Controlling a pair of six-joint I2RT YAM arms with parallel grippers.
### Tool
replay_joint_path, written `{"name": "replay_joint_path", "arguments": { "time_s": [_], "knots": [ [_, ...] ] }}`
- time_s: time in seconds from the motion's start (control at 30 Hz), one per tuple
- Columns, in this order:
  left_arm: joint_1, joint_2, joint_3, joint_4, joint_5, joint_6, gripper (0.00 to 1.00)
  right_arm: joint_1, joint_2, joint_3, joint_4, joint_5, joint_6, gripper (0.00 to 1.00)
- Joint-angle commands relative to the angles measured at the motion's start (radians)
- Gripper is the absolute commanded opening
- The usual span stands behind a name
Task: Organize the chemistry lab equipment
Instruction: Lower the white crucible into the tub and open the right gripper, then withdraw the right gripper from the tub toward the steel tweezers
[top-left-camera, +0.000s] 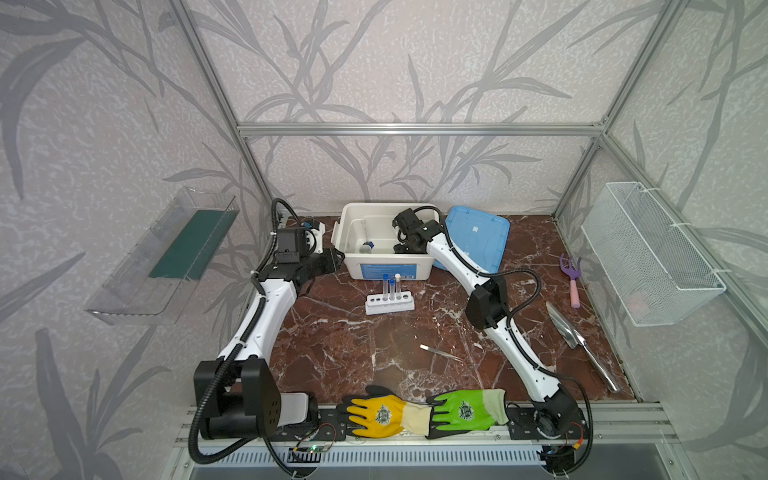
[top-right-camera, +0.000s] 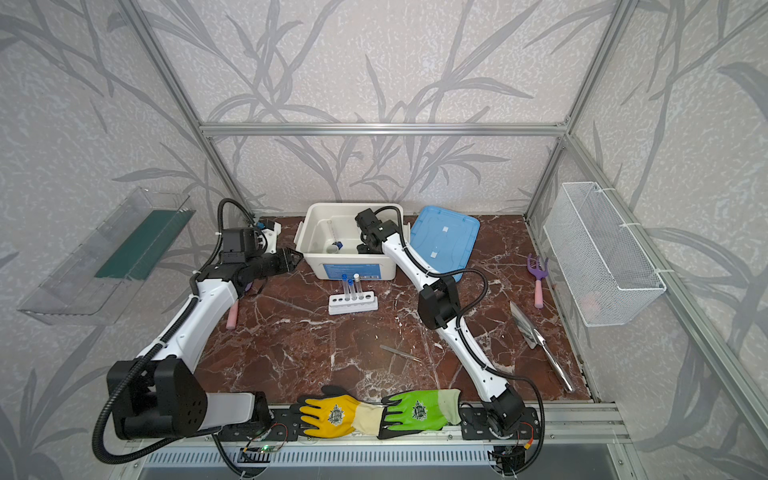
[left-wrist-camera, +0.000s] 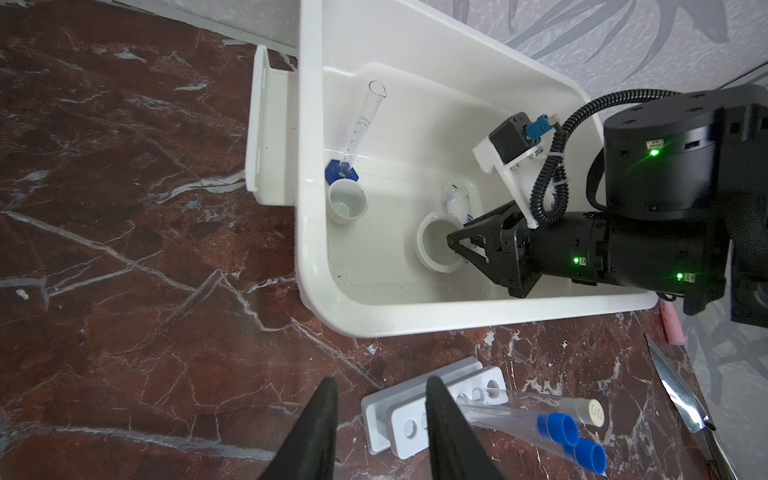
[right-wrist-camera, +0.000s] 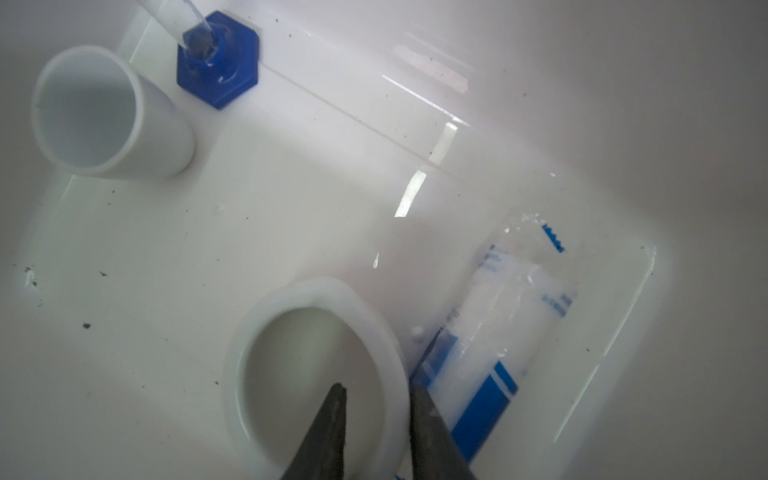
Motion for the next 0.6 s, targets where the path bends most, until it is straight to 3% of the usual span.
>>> {"name": "replay_joint_path", "arguments": {
  "time_s": [0.0,0.57],
  "knots": [
    [0.004,-0.010,0.009,-0.009,0.004,0.015,0.37,-0.004,-0.002,-0.007,-0.011,0.007,-0.002,0.31],
    [0.003,-0.021,0.007,-0.006,0.005,0.012,0.37,-0.018,-0.068,0.025,0.008,0.004,0.012,0.61]
  ]
}}
